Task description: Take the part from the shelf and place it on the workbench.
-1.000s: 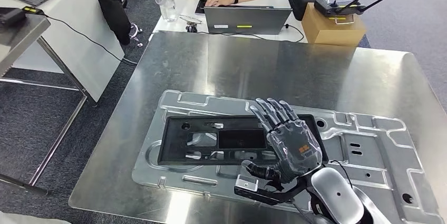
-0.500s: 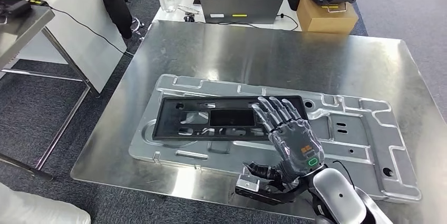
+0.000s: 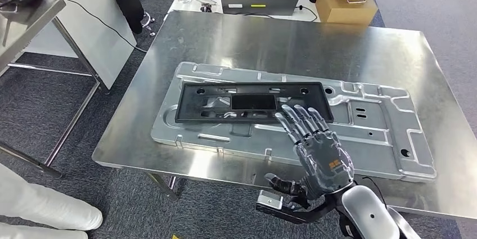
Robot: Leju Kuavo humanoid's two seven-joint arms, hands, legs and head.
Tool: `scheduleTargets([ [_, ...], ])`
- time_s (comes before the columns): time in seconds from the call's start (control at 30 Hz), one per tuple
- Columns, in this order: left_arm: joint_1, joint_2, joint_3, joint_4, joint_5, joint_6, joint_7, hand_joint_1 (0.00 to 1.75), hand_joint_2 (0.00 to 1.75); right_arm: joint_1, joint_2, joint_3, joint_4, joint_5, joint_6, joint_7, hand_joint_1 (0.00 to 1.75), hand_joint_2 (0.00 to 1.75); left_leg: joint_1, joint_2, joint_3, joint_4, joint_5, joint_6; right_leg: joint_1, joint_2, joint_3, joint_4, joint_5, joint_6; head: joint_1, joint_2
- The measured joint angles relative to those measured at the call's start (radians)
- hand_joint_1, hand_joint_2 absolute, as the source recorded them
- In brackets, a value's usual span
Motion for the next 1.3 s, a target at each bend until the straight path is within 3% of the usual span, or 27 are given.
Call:
scheduleTargets([
  [0.07, 0.002, -0.001, 0.000, 0.000, 0.006, 0.004, 0.000, 0.00, 0.00, 0.034, -0.014, -0.022, -0.027, 0.000, -0.013, 0.011, 0.00, 0.00, -0.001, -0.003, -0.006, 0.007, 0.011, -0.010, 0.004, -0.001, 0.022, -0.044, -0.016, -0.013, 0.000, 0.000],
  [0.13, 0.007, -0.003, 0.002, 0.000, 0.015, 0.012, 0.000, 0.00, 0.00, 0.093, -0.034, -0.058, -0.066, -0.003, -0.027, 0.023, 0.00, 0.00, 0.001, -0.006, -0.014, 0.013, 0.006, -0.022, 0.002, -0.007, 0.009, -0.044, 0.000, -0.031, 0.000, 0.000],
  [0.17, 0.009, -0.005, 0.003, 0.000, 0.020, 0.016, -0.001, 0.00, 0.00, 0.133, -0.044, -0.083, -0.091, -0.005, -0.034, 0.028, 0.00, 0.00, 0.002, -0.008, -0.023, 0.032, -0.021, -0.028, 0.001, -0.011, -0.001, -0.045, 0.011, -0.041, -0.001, 0.000],
  [0.2, 0.012, -0.007, 0.005, 0.000, 0.026, 0.019, -0.002, 0.00, 0.00, 0.174, -0.053, -0.108, -0.117, -0.007, -0.039, 0.033, 0.00, 0.00, 0.004, -0.009, -0.036, 0.071, -0.068, -0.033, 0.000, -0.014, -0.013, -0.047, 0.022, -0.048, -0.001, 0.000],
  [0.27, 0.015, -0.014, 0.012, 0.000, 0.036, 0.024, -0.003, 0.00, 0.00, 0.264, -0.069, -0.163, -0.169, -0.013, -0.047, 0.045, 0.00, 0.00, 0.008, -0.009, -0.062, 0.191, -0.172, -0.040, 0.001, -0.017, -0.041, -0.045, 0.043, -0.053, -0.002, 0.000],
  [0.3, 0.015, -0.017, 0.016, 0.000, 0.040, 0.027, -0.004, 0.00, 0.00, 0.308, -0.075, -0.190, -0.193, -0.017, -0.049, 0.053, 0.00, 0.00, 0.009, -0.009, -0.067, 0.249, -0.200, -0.042, 0.002, -0.018, -0.056, -0.042, 0.053, -0.052, -0.002, 0.000],
  [0.33, 0.016, -0.020, 0.020, 0.000, 0.043, 0.029, -0.005, 0.00, 0.00, 0.346, -0.079, -0.215, -0.214, -0.022, -0.051, 0.062, 0.00, 0.00, 0.010, -0.009, -0.064, 0.286, -0.205, -0.043, 0.003, -0.018, -0.071, -0.039, 0.061, -0.051, -0.002, 0.000],
  [0.37, 0.016, -0.023, 0.024, 0.000, 0.047, 0.031, -0.007, 0.00, 0.00, 0.384, -0.081, -0.239, -0.235, -0.029, -0.053, 0.074, 0.00, 0.00, 0.010, -0.009, -0.042, 0.288, -0.186, -0.041, 0.003, -0.019, -0.088, -0.034, 0.070, -0.050, -0.002, 0.000],
  [0.43, 0.015, -0.025, 0.030, 0.000, 0.054, 0.032, -0.011, 0.00, 0.00, 0.451, -0.082, -0.273, -0.274, -0.045, -0.053, 0.101, 0.00, 0.00, 0.008, -0.010, 0.048, 0.195, -0.134, -0.031, 0.004, -0.017, -0.115, -0.026, 0.086, -0.047, -0.002, 0.000],
  [0.47, 0.015, -0.026, 0.032, 0.000, 0.056, 0.033, -0.014, 0.00, 0.00, 0.484, -0.082, -0.285, -0.292, -0.057, -0.052, 0.120, 0.00, 0.00, 0.005, -0.012, 0.112, 0.113, -0.125, -0.023, 0.005, -0.016, -0.125, -0.022, 0.094, -0.044, -0.002, 0.000],
  [0.53, 0.014, -0.027, 0.038, 0.000, 0.060, 0.034, -0.019, 0.00, 0.00, 0.538, -0.080, -0.296, -0.318, -0.084, -0.048, 0.158, 0.00, 0.00, -0.002, -0.015, 0.198, -0.013, -0.145, -0.012, 0.005, -0.015, -0.131, -0.021, 0.110, -0.034, -0.002, 0.000],
  [0.57, 0.013, -0.028, 0.042, 0.000, 0.062, 0.034, -0.022, 0.00, 0.00, 0.563, -0.078, -0.299, -0.328, -0.102, -0.047, 0.177, 0.00, 0.00, -0.006, -0.015, 0.217, -0.047, -0.154, -0.007, 0.003, -0.015, -0.131, -0.024, 0.118, -0.027, -0.002, 0.000],
  [0.63, 0.013, -0.032, 0.049, 0.000, 0.069, 0.035, -0.027, 0.00, 0.00, 0.610, -0.065, -0.307, -0.340, -0.138, -0.049, 0.208, 0.00, 0.00, -0.006, -0.013, 0.209, -0.062, -0.136, 0.004, 0.001, -0.014, -0.134, -0.027, 0.127, -0.013, -0.002, 0.000],
  [0.67, 0.013, -0.034, 0.052, 0.000, 0.073, 0.036, -0.029, 0.00, 0.00, 0.633, -0.052, -0.314, -0.343, -0.157, -0.050, 0.222, 0.00, 0.00, -0.004, -0.010, 0.199, -0.066, -0.122, 0.012, 0.001, -0.011, -0.140, -0.016, 0.106, -0.009, -0.002, 0.000],
  [0.7, 0.014, -0.037, 0.054, 0.000, 0.076, 0.037, -0.031, 0.00, 0.00, 0.655, -0.034, -0.323, -0.345, -0.173, -0.049, 0.232, 0.00, 0.00, -0.002, -0.006, 0.186, -0.070, -0.108, 0.019, 0.001, -0.008, -0.150, 0.012, 0.067, -0.006, -0.001, 0.000],
  [0.77, 0.014, -0.041, 0.057, 0.000, 0.082, 0.040, -0.033, 0.00, 0.00, 0.694, 0.019, -0.349, -0.342, -0.201, -0.038, 0.234, 0.00, 0.00, -0.002, 0.000, 0.154, -0.067, -0.085, 0.028, -0.001, -0.004, -0.174, 0.119, -0.041, -0.002, 0.000, 0.000],
  [0.8, 0.015, -0.042, 0.058, 0.000, 0.084, 0.041, -0.033, 0.00, 0.00, 0.712, 0.054, -0.367, -0.337, -0.210, -0.027, 0.220, 0.00, 0.00, -0.003, 0.002, 0.137, -0.063, -0.074, 0.029, -0.002, -0.003, -0.181, 0.178, -0.072, 0.001, 0.000, 0.000],
  [0.83, 0.015, -0.043, 0.058, 0.000, 0.086, 0.043, -0.033, 0.00, 0.00, 0.730, 0.096, -0.391, -0.330, -0.216, -0.008, 0.193, 0.00, 0.00, -0.004, 0.003, 0.118, -0.057, -0.064, 0.027, -0.003, -0.003, -0.181, 0.222, -0.076, 0.004, 0.000, 0.000],
  [0.87, 0.015, -0.045, 0.058, 0.000, 0.089, 0.044, -0.032, 0.00, 0.00, 0.744, 0.144, -0.420, -0.319, -0.215, 0.018, 0.154, 0.00, 0.00, -0.004, 0.004, 0.099, -0.049, -0.055, 0.025, -0.003, -0.003, -0.168, 0.238, -0.055, 0.005, 0.000, 0.000],
  [0.93, 0.014, -0.049, 0.059, 0.000, 0.090, 0.045, -0.031, 0.00, 0.00, 0.760, 0.265, -0.501, -0.288, -0.193, 0.094, 0.042, 0.00, 0.00, -0.003, 0.004, 0.062, -0.027, -0.041, 0.017, -0.006, -0.004, -0.093, 0.170, 0.006, 0.005, 0.001, 0.000],
  [0.97, 0.013, -0.050, 0.059, 0.000, 0.090, 0.045, -0.031, 0.00, 0.00, 0.761, 0.336, -0.557, -0.264, -0.178, 0.133, -0.017, 0.00, 0.00, -0.003, 0.004, 0.046, -0.014, -0.035, 0.012, -0.006, -0.004, -0.039, 0.098, 0.010, 0.004, 0.000, 0.000],
  [1.03, 0.011, -0.051, 0.059, 0.000, 0.088, 0.044, -0.031, 0.00, 0.00, 0.758, 0.463, -0.682, -0.199, -0.159, 0.179, -0.096, 0.00, 0.00, -0.004, 0.002, 0.027, 0.004, -0.026, 0.000, -0.002, -0.004, 0.040, -0.022, -0.018, -0.005, 0.000, 0.000],
  [1.1, 0.011, -0.051, 0.059, 0.000, 0.086, 0.043, -0.031, 0.00, 0.00, 0.757, 0.555, -0.792, -0.123, -0.159, 0.180, -0.122, 0.00, 0.00, -0.004, 0.000, 0.020, 0.007, -0.010, -0.014, 0.003, -0.004, 0.047, -0.054, -0.029, -0.020, -0.001, 0.000],
  [1.17, 0.012, -0.049, 0.059, 0.000, 0.085, 0.042, -0.030, 0.00, 0.00, 0.756, 0.619, -0.866, -0.064, -0.162, 0.173, -0.133, 0.00, 0.00, 0.000, -0.002, 0.007, 0.017, -0.021, -0.027, 0.000, -0.008, 0.025, -0.056, -0.006, -0.037, -0.001, 0.000],
  [1.23, 0.012, -0.047, 0.059, 0.001, 0.083, 0.041, -0.030, 0.00, 0.00, 0.754, 0.668, -0.915, -0.026, -0.167, 0.174, -0.131, 0.00, 0.87, 0.003, -0.004, -0.017, 0.084, -0.110, -0.037, -0.004, -0.011, -0.007, -0.057, 0.021, -0.051, -0.002, 0.000],
  [1.3, 0.011, -0.047, 0.059, 0.001, 0.077, 0.039, -0.029, 0.00, 0.00, 0.751, 0.704, -0.953, 0.010, -0.189, 0.188, -0.083, 0.00, 1.75, 0.006, -0.005, -0.036, 0.201, -0.204, -0.045, -0.002, -0.012, -0.042, -0.056, 0.048, -0.055, -0.002, 0.000],
])
